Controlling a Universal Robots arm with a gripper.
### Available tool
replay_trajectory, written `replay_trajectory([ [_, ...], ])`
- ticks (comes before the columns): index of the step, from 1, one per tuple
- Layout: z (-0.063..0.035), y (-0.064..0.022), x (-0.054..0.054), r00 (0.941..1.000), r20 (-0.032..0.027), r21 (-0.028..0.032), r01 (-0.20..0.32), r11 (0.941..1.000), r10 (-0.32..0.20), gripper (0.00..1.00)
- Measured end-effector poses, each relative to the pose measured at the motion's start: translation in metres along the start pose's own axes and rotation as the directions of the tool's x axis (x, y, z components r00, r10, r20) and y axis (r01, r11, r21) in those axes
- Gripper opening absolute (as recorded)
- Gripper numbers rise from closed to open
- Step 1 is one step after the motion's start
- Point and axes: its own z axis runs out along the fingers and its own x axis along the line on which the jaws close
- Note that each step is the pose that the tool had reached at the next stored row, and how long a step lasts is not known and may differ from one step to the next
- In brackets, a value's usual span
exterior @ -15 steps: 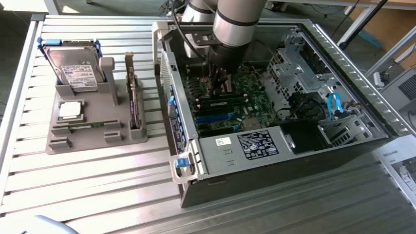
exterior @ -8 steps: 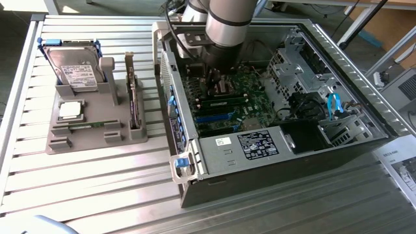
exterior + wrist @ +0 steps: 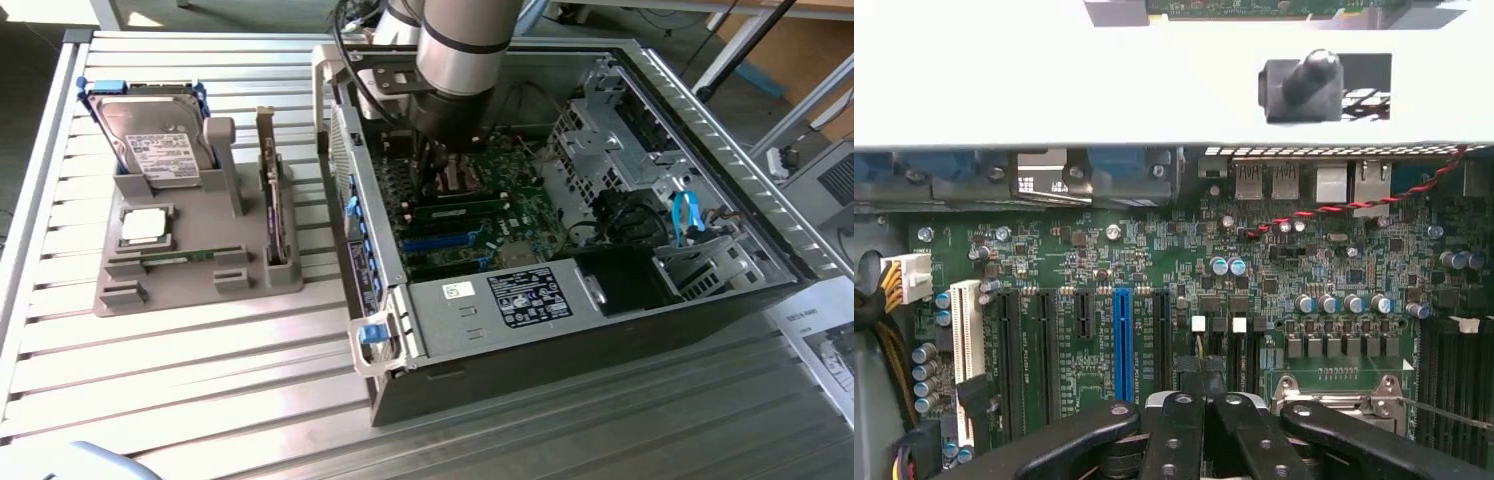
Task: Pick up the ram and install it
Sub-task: 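Press down the ram until it locks into place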
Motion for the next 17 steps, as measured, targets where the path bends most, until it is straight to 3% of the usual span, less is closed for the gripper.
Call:
replay_trajectory([
  [17,0.0074,0.0002,0.0,1.0,0.0003,0.0005,0.0,1.0,0.0,0.1],
])
